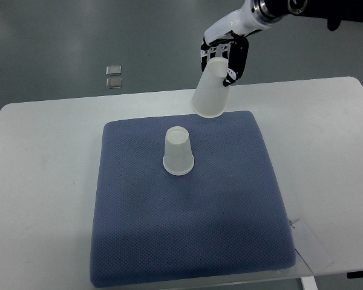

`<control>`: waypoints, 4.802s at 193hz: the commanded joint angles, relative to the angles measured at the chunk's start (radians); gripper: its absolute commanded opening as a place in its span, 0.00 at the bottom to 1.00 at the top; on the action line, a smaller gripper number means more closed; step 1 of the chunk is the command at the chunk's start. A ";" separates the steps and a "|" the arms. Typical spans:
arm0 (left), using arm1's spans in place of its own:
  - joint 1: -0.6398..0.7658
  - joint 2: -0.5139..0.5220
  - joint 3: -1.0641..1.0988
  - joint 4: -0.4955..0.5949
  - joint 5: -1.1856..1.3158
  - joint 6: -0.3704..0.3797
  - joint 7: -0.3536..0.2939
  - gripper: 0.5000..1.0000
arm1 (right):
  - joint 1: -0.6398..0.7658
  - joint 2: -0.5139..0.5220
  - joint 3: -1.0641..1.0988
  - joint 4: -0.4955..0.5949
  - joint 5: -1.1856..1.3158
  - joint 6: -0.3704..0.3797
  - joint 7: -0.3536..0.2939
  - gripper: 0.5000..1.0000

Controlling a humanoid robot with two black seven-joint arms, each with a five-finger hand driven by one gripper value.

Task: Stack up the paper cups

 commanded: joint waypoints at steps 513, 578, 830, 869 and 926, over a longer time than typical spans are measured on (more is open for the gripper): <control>0.000 0.000 0.000 0.000 0.000 0.000 0.000 1.00 | -0.073 0.280 -0.022 -0.130 0.044 0.017 0.001 0.59; 0.000 0.000 -0.001 0.000 0.000 0.000 0.000 1.00 | -0.074 0.278 -0.022 -0.142 0.044 0.017 0.001 0.65; 0.000 0.000 0.000 0.000 0.000 0.000 0.000 1.00 | -0.975 0.014 1.082 -0.437 0.372 -0.322 0.113 0.65; 0.000 0.000 0.000 0.000 0.000 0.000 0.000 1.00 | -1.107 0.086 1.314 -0.543 0.529 -0.322 0.130 0.66; 0.000 0.000 -0.001 0.000 0.000 0.000 0.000 1.00 | -1.243 0.126 1.447 -0.549 0.675 -0.319 0.243 0.66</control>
